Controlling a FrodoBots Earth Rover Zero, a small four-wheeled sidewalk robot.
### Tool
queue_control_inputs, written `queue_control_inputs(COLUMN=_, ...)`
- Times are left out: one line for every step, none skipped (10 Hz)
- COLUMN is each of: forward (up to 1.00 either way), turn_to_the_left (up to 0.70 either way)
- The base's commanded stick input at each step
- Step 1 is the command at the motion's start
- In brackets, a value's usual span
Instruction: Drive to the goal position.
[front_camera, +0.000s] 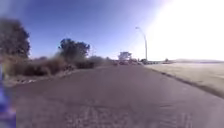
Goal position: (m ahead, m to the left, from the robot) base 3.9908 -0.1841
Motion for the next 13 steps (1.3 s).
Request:
queue_control_inputs(forward=0.7, turn_to_the_left=0.0)
queue_control_inputs(forward=0.7, turn_to_the_left=0.0)
queue_control_inputs(forward=0.7, turn_to_the_left=0.0)
queue_control_inputs(forward=0.7, turn_to_the_left=0.0)
queue_control_inputs(forward=0.7, turn_to_the_left=0.0)
queue_control_inputs(forward=0.7, turn_to_the_left=0.0)
queue_control_inputs(forward=0.7, turn_to_the_left=0.0)
queue_control_inputs(forward=0.7, turn_to_the_left=0.0)
queue_control_inputs(forward=0.7, turn_to_the_left=0.0)
queue_control_inputs(forward=0.7, turn_to_the_left=0.0)
queue_control_inputs(forward=0.7, turn_to_the_left=0.0)
queue_control_inputs(forward=0.7, turn_to_the_left=0.0)
queue_control_inputs(forward=0.7, turn_to_the_left=-0.01)
